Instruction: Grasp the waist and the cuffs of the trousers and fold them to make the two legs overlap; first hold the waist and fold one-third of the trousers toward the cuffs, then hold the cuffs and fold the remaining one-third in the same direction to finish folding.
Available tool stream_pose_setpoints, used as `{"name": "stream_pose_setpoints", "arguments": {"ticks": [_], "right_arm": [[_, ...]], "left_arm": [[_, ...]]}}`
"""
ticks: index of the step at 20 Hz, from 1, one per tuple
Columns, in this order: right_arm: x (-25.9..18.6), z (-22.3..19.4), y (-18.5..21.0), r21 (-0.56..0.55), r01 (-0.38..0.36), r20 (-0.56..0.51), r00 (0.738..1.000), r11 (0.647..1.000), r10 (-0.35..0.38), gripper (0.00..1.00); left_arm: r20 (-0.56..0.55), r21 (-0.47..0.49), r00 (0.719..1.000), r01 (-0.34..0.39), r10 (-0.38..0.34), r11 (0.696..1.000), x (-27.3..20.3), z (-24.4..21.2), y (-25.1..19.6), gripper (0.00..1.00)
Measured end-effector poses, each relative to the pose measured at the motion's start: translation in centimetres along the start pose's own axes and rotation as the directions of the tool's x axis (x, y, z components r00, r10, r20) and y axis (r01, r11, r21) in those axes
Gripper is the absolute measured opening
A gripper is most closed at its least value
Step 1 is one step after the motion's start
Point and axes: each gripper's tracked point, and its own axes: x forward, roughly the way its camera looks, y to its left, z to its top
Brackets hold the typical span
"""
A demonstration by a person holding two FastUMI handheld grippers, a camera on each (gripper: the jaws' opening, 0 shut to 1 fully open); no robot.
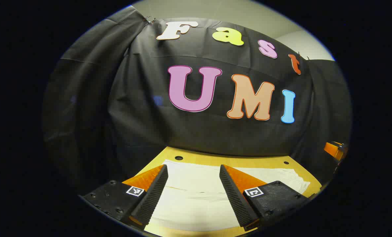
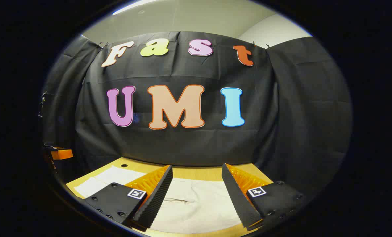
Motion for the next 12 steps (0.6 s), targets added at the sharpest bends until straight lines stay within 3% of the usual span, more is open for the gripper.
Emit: {"name": "stream_pose_setpoints", "arguments": {"ticks": [6, 12], "right_arm": [[0.2, -0.3, 0.5, 0.004, -0.004, -0.006, 1.0, 1.0, 0.004, 0.94], [0.4, -0.9, 1.4, -0.009, -0.015, -0.025, 1.0, 1.0, 0.015, 0.96]], "left_arm": [[-0.003, -0.041, 0.999, 0.034, -0.035, 0.999, -0.4, -0.7, -0.2, 0.94], [-0.021, -0.068, 1.0, 0.022, -0.023, 0.997, -0.2, -1.5, 0.8, 0.94]]}}
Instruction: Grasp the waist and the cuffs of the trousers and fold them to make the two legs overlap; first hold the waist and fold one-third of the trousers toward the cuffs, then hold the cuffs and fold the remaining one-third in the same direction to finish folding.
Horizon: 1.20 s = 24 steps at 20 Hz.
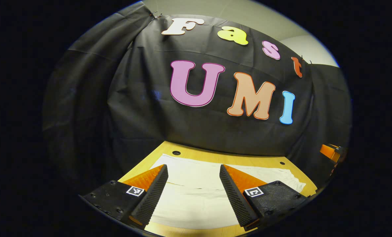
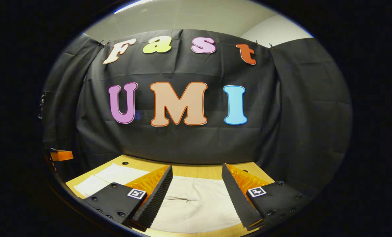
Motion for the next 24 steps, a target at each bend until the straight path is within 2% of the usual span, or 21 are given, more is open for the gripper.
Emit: {"name": "stream_pose_setpoints", "arguments": {"ticks": [5, 10, 14, 17, 21, 24], "right_arm": [[0.2, -0.3, 0.4, -0.01, -0.002, -0.011, 1.0, 1.0, 0.002, 0.96], [0.4, -0.8, 0.8, -0.011, -0.003, -0.026, 1.0, 1.0, 0.003, 0.96], [0.4, -1.3, 1.1, -0.008, 0.006, -0.041, 0.999, 1.0, -0.006, 0.96], [0.2, -1.7, 1.1, -0.015, 0.017, -0.054, 0.998, 1.0, -0.018, 0.96], [-0.3, -2.7, 1.1, -0.025, 0.033, -0.077, 0.996, 0.999, -0.035, 0.96], [-0.7, -4.0, 1.1, -0.044, 0.04, -0.102, 0.994, 0.998, -0.044, 0.96]], "left_arm": [[-0.016, 0.026, 1.0, -0.016, 0.017, 1.0, 0.3, -0.3, 1.0, 0.94], [-0.072, 0.045, 0.997, 0.006, -0.003, 0.999, 0.0, -2.1, 1.3, 0.94], [-0.127, 0.074, 0.991, 0.046, -0.036, 0.996, -0.2, -3.7, 1.4, 0.94], [-0.181, 0.119, 0.98, 0.103, -0.081, 0.988, -0.1, -5.0, 1.7, 0.94], [-0.307, 0.171, 0.933, 0.248, -0.187, 0.954, -0.7, -7.9, 1.5, 0.94], [-0.45, 0.229, 0.853, 0.395, -0.263, 0.89, -1.7, -11.6, 1.8, 0.94]]}}
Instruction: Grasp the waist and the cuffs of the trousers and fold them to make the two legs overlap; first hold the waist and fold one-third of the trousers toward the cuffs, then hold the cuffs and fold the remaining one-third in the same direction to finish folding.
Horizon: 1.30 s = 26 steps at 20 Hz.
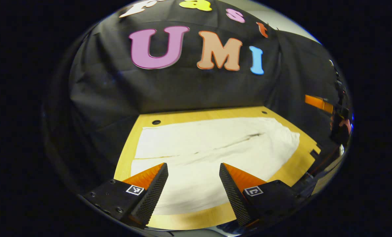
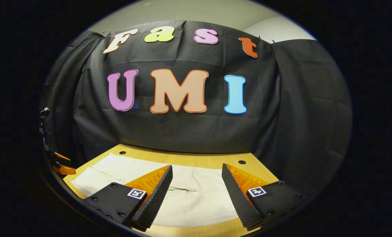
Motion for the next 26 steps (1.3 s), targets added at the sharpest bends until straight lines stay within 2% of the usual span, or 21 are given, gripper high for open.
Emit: {"name": "stream_pose_setpoints", "arguments": {"ticks": [3, 6, 8, 12, 16, 19, 21, 26], "right_arm": [[-0.3, -1.2, 0.3, -0.018, -0.001, -0.034, 0.999, 1.0, 0.001, 0.96], [-0.6, -2.1, 0.6, -0.033, -0.006, -0.06, 0.998, 0.999, 0.004, 0.96], [-0.6, -2.2, 1.1, -0.039, -0.014, -0.065, 0.998, 0.999, 0.011, 0.96], [-0.5, -2.4, 1.5, -0.043, -0.013, -0.075, 0.997, 0.999, 0.01, 0.96], [-0.7, -2.8, 1.5, -0.038, -0.015, -0.095, 0.995, 0.999, 0.011, 0.96], [-0.9, -3.1, 0.8, -0.057, -0.006, -0.108, 0.994, 0.998, 0.0, 0.96], [-1.0, -3.4, 0.5, -0.059, 0.001, -0.114, 0.993, 0.998, -0.007, 0.96], [-0.9, -4.3, 0.1, -0.059, -0.001, -0.138, 0.99, 0.998, -0.007, 0.96]], "left_arm": [[-0.134, 0.104, 0.982, 0.151, -0.136, 0.983, 0.8, -2.8, -0.7, 0.93], [-0.28, 0.186, 0.933, 0.284, -0.226, 0.941, 0.0, -6.6, -0.2, 0.91], [-0.372, 0.229, 0.893, 0.352, -0.252, 0.908, -0.5, -8.7, 0.5, 0.91], [-0.525, 0.328, 0.819, 0.443, -0.229, 0.834, -1.1, -11.7, 2.0, 0.9], [-0.668, 0.356, 0.712, 0.559, -0.213, 0.749, -2.0, -15.6, 2.7, 0.85], [-0.742, 0.378, 0.65, 0.607, -0.163, 0.7, -2.1, -17.9, 3.9, 0.81], [-0.762, 0.38, 0.63, 0.624, -0.151, 0.683, -2.0, -18.2, 4.1, 0.8], [-0.785, 0.394, 0.607, 0.643, -0.124, 0.657, -1.1, -19.1, 4.9, 0.77]]}}
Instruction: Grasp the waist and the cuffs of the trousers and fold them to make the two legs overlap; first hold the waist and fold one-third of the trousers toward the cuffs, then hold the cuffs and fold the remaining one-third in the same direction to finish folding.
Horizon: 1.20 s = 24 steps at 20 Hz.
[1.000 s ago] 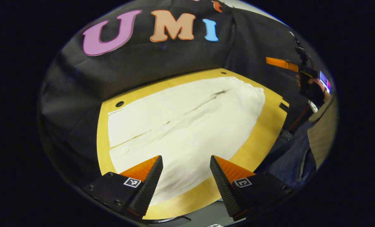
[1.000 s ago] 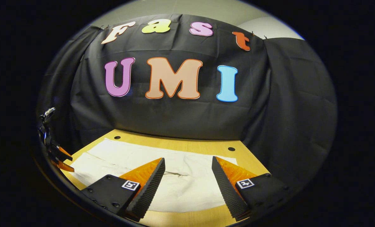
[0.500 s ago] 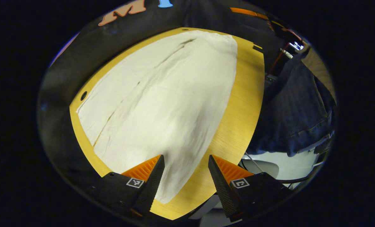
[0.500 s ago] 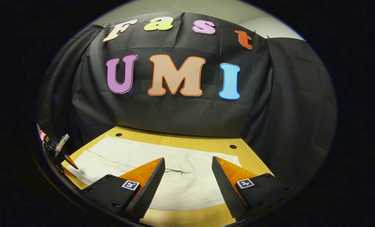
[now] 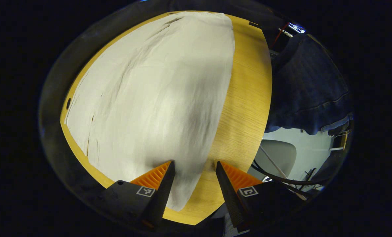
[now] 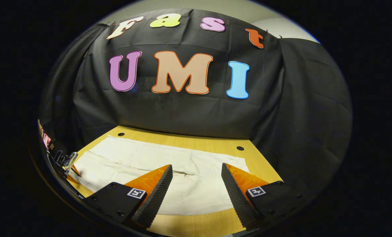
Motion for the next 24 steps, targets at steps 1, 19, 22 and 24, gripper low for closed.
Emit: {"name": "stream_pose_setpoints", "arguments": {"ticks": [1, 19, 22, 24], "right_arm": [[0.1, -0.1, -0.1, -0.002, -0.002, -0.005, 1.0, 1.0, 0.002, 0.96], [3.5, -3.4, -0.2, -0.038, -0.177, -0.123, 0.978, 0.984, 0.171, 0.96], [3.8, -4.7, -0.5, -0.071, -0.238, -0.162, 0.961, 0.969, 0.224, 0.96], [4.2, -5.9, -0.8, -0.105, -0.281, -0.195, 0.946, 0.954, 0.257, 0.96]], "left_arm": [[-0.017, 0.01, 1.0, 0.007, -0.007, 1.0, 0.2, -0.1, 0.1, 0.76], [-0.087, 0.059, 0.996, 0.002, 0.003, 0.998, 0.5, 0.4, 2.2, 0.03], [-0.106, 0.061, 0.994, 0.029, -0.023, 0.998, 0.5, 0.4, 2.3, 0.0], [-0.128, 0.073, 0.991, 0.037, -0.027, 0.997, 0.6, 0.4, 2.4, 0.0]]}}
